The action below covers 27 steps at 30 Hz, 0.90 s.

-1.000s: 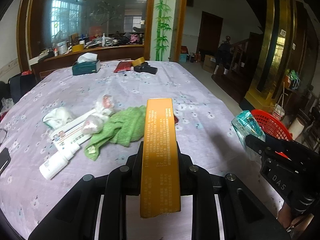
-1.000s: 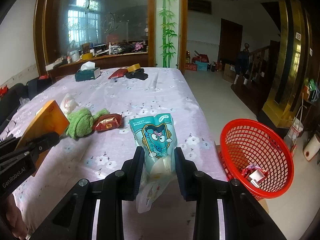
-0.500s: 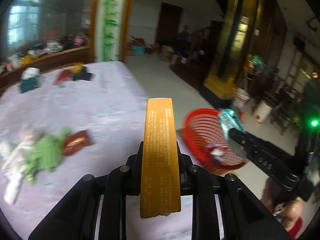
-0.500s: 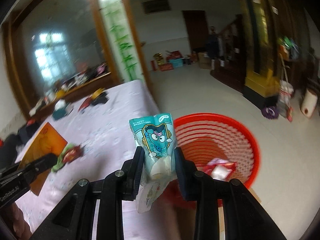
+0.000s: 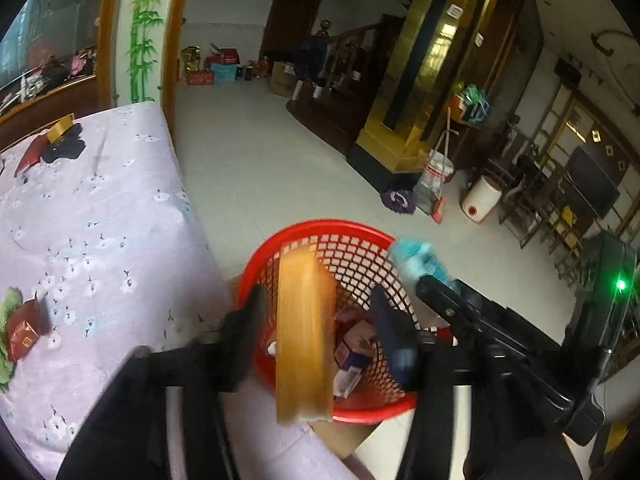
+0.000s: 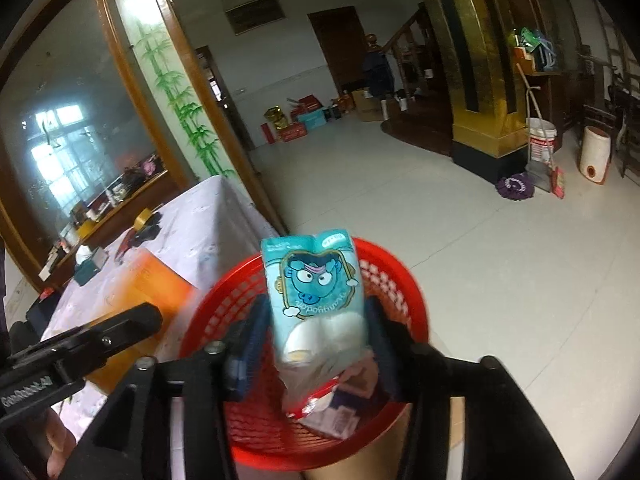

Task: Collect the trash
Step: 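Carry both held items over the red wastebasket and open both tools, then grasp the white spray bottle with the left tool while the right tool grasps the green towel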

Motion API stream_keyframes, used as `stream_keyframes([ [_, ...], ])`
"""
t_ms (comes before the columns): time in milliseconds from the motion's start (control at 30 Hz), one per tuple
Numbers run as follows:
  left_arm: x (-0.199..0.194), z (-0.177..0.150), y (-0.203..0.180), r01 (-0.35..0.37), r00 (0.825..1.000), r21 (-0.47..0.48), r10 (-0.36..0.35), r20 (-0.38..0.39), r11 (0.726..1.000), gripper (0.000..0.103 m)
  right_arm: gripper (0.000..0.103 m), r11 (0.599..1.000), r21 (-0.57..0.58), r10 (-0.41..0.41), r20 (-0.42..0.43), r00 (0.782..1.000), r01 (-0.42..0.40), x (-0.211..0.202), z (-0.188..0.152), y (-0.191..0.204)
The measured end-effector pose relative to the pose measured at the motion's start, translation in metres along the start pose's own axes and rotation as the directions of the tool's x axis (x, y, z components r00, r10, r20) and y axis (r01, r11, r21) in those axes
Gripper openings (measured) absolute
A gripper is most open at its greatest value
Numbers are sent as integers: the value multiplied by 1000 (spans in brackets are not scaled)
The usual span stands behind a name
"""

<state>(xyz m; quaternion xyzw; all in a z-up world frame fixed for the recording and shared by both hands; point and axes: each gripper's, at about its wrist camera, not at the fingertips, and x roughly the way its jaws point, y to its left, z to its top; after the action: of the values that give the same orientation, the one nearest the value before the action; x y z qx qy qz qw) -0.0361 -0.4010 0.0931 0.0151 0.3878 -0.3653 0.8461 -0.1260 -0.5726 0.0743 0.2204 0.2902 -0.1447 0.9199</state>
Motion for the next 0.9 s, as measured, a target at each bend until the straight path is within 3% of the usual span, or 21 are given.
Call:
stream_keyframes([
  [200, -17, -9, 13, -17, 1000, -11, 17, 2, 1000, 55, 56, 1000, -4, -2, 20, 1000, 2, -10, -1, 0],
  [333, -47, -26, 36, -101, 994, -14, 101, 33, 995, 56, 56, 999, -25, 46, 15, 999, -45, -17, -6, 19],
  [667, -129, -81, 113, -306, 947, -63, 311, 80, 950, 61, 60, 962, -222, 145, -77, 986, -159, -21, -48, 127],
  [800, -162, -103, 156, -354, 928, -128, 365, 74, 926, 65, 60, 930, -290, 189, -148, 971, -225, -15, -73, 171],
  [900, -188, -120, 194, -406, 903, -193, 425, 66, 893, 66, 60, 904, -328, 217, -200, 955, -274, -11, -89, 198],
])
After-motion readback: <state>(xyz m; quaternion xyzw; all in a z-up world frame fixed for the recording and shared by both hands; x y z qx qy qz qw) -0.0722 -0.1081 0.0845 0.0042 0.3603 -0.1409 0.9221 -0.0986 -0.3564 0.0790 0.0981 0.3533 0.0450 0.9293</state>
